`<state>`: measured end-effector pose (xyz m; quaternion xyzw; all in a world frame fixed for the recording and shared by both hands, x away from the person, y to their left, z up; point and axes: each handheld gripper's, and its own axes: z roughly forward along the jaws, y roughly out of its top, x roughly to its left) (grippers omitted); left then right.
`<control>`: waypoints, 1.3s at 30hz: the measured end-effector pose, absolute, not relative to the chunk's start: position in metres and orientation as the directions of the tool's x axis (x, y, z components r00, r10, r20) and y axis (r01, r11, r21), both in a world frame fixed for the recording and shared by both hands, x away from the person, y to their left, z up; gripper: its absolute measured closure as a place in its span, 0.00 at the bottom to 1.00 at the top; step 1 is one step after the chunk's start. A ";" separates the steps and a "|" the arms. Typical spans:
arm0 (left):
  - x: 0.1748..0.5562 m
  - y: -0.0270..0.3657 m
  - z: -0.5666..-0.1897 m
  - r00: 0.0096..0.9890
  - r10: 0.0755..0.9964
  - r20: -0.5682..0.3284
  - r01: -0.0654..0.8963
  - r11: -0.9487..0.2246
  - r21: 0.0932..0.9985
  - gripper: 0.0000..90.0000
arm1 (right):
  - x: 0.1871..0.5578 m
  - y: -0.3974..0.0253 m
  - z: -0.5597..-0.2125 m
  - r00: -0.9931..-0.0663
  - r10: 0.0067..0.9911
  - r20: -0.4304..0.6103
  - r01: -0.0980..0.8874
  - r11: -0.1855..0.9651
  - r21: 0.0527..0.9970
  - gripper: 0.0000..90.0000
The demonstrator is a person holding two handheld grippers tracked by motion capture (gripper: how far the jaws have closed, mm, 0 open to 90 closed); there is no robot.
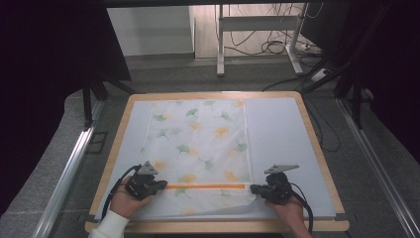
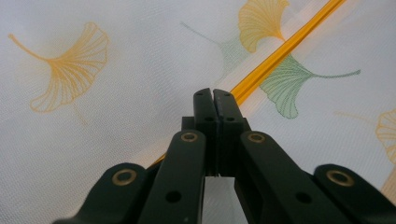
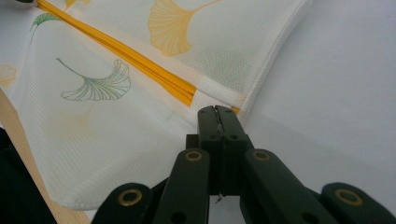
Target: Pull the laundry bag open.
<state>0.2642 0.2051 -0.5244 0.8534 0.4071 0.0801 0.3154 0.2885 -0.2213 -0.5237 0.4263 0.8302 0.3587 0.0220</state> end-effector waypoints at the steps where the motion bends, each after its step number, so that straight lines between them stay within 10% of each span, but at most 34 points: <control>1: 0.264 0.205 -0.524 0.656 0.745 -0.119 0.644 -0.470 0.604 1.00 | 0.288 -0.221 -0.524 -0.636 0.724 0.269 0.692 0.379 0.615 0.99; 39: 0.263 0.245 -0.530 0.600 0.784 -0.161 0.690 -0.404 0.601 1.00 | 0.289 -0.222 -0.524 -0.636 0.723 0.269 0.692 0.380 0.614 0.99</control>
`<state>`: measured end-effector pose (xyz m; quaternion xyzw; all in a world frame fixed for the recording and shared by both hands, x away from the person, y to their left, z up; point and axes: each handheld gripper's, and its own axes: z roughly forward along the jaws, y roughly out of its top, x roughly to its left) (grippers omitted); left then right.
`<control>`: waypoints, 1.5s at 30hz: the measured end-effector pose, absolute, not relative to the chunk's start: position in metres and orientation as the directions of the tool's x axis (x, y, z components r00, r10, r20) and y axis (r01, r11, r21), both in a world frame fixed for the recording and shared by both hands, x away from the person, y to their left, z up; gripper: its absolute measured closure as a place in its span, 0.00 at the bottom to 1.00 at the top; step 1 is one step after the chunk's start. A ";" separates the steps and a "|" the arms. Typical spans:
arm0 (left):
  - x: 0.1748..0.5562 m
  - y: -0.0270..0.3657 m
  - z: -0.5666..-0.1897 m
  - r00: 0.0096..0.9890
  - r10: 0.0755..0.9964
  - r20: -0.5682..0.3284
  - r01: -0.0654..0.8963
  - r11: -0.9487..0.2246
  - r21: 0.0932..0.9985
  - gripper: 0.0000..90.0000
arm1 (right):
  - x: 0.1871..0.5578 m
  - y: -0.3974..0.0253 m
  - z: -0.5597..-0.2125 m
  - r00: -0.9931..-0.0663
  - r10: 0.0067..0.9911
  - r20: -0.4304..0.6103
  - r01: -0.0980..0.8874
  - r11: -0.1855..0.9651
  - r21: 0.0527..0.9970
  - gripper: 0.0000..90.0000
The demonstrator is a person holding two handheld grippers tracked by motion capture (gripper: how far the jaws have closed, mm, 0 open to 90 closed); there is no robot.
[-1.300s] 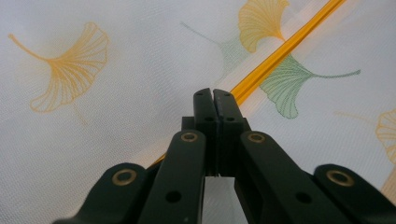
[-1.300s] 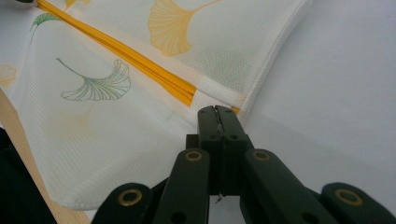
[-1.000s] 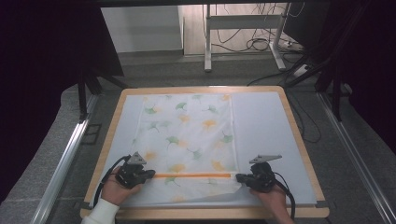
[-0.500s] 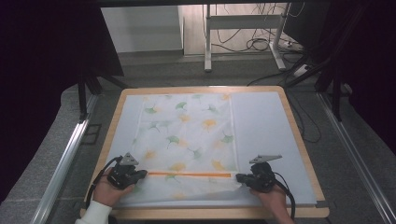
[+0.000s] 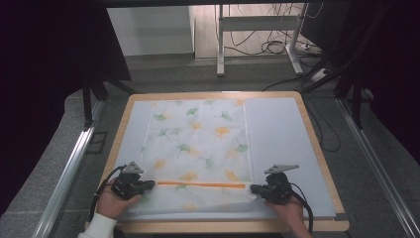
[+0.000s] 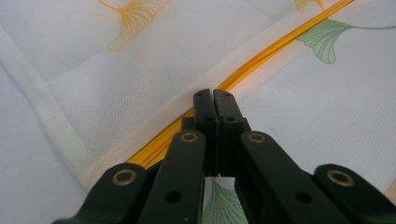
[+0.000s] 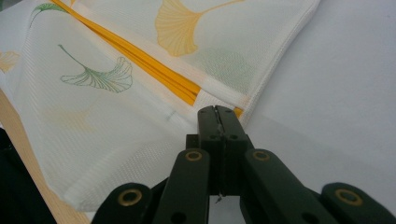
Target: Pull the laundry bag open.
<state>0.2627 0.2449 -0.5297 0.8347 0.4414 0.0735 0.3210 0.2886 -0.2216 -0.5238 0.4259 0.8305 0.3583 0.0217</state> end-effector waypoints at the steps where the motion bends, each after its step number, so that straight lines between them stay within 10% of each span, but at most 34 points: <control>1: 0.263 0.245 -0.530 0.598 0.785 -0.162 0.689 -0.401 0.604 0.99 | 0.289 -0.222 -0.524 -0.637 0.722 0.269 0.692 0.382 0.613 0.99; 20: 0.277 0.235 -0.532 0.595 0.772 -0.224 0.698 -0.359 0.620 0.88 | 0.289 -0.222 -0.524 -0.635 0.723 0.271 0.693 0.379 0.613 0.99; 34: 0.282 0.224 -0.530 0.580 0.781 -0.230 0.705 -0.341 0.622 0.99 | 0.289 -0.221 -0.524 -0.636 0.724 0.268 0.692 0.380 0.614 0.99; 45: 0.285 0.217 -0.531 0.573 0.784 -0.238 0.703 -0.321 0.635 0.84 | 0.289 -0.222 -0.524 -0.635 0.723 0.271 0.694 0.380 0.612 0.99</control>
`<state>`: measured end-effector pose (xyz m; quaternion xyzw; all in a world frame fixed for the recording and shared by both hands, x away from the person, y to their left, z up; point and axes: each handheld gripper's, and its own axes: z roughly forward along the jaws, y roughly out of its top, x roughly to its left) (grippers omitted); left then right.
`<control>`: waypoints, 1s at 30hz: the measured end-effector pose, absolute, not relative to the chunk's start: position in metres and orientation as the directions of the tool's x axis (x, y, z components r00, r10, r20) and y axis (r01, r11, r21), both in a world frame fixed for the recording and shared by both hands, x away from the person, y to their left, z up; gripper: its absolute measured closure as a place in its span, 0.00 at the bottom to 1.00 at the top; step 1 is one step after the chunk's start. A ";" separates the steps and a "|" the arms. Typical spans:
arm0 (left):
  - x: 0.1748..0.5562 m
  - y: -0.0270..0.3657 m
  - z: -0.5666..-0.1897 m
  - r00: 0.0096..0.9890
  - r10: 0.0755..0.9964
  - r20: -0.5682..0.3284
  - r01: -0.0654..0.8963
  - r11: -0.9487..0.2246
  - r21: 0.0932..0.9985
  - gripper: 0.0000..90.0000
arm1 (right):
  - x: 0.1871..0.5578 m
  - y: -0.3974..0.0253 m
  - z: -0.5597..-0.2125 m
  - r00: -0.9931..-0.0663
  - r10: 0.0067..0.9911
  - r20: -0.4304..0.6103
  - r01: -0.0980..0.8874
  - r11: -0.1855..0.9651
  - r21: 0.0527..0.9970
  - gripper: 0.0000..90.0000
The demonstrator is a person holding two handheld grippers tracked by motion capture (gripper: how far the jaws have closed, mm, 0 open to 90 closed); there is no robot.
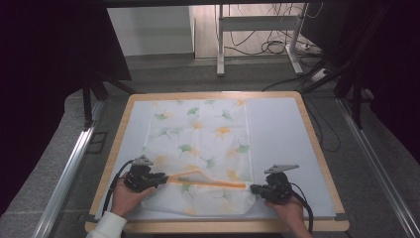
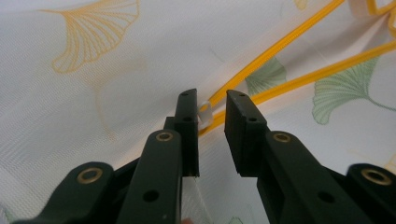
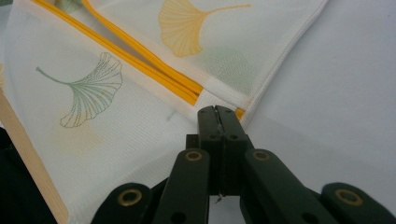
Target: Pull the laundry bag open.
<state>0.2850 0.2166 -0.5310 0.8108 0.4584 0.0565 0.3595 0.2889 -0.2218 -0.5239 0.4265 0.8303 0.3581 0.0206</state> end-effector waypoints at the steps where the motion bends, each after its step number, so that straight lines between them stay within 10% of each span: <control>1: 0.285 0.215 -0.532 0.570 0.789 -0.228 0.704 -0.326 0.631 0.86 | 0.289 -0.222 -0.524 -0.635 0.723 0.271 0.693 0.380 0.612 0.99; 30: 0.265 0.246 -0.530 0.541 0.835 -0.103 0.711 -0.389 0.585 1.00 | 0.289 -0.222 -0.524 -0.640 0.720 0.269 0.689 0.383 0.615 0.99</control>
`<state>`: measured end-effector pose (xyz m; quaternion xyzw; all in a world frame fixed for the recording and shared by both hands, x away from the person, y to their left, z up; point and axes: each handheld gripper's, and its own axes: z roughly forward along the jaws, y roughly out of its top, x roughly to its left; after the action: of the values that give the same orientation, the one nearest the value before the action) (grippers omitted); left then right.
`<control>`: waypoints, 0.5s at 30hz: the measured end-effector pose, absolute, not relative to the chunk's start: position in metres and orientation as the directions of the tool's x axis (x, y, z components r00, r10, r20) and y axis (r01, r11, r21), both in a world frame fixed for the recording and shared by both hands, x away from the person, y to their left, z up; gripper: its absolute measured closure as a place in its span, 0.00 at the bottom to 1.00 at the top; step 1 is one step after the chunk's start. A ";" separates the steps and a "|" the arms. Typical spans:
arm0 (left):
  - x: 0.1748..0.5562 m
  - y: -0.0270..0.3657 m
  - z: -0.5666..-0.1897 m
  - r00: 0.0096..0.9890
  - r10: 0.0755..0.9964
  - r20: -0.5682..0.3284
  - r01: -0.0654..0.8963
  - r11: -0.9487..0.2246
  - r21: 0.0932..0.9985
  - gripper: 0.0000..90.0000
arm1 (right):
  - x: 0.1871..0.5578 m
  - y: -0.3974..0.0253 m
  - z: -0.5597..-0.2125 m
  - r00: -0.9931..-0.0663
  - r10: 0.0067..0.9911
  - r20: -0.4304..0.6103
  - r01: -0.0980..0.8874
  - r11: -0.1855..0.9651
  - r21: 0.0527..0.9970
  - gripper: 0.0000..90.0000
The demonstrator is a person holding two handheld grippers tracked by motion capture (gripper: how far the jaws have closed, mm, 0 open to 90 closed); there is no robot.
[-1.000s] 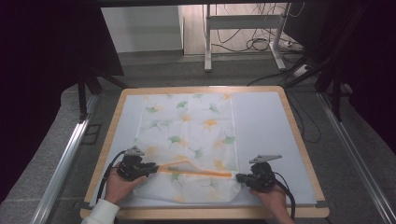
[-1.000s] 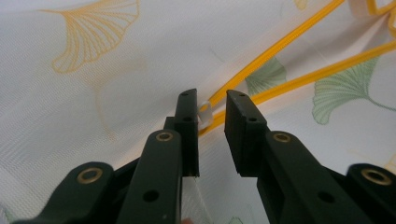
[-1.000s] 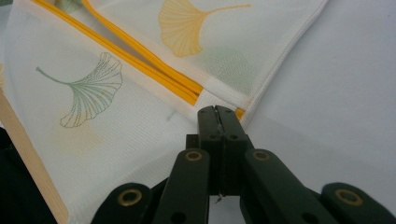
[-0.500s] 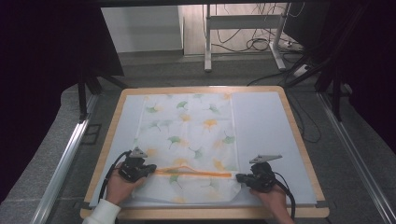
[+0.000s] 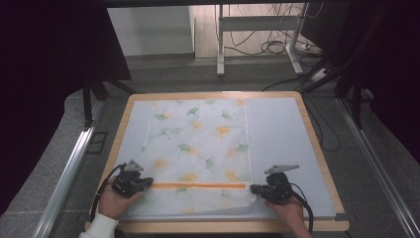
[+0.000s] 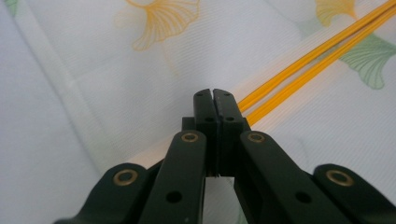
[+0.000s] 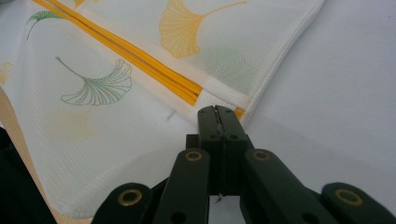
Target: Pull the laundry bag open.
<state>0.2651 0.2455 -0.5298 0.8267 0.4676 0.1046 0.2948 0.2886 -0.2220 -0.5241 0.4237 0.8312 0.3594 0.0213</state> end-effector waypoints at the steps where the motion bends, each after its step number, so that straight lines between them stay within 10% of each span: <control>1: 0.264 0.248 -0.530 0.537 0.838 -0.093 0.712 -0.392 0.583 1.00 | 0.289 -0.222 -0.524 -0.641 0.720 0.268 0.688 0.383 0.616 0.99; 15: 0.257 0.276 -0.528 0.479 0.875 -0.073 0.732 -0.352 0.583 1.00 | 0.288 -0.222 -0.524 -0.640 0.720 0.268 0.688 0.383 0.616 0.99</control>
<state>0.2568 0.2764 -0.5282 0.8124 0.4944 0.1268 0.2818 0.2884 -0.2216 -0.5240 0.4234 0.8312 0.3596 0.0221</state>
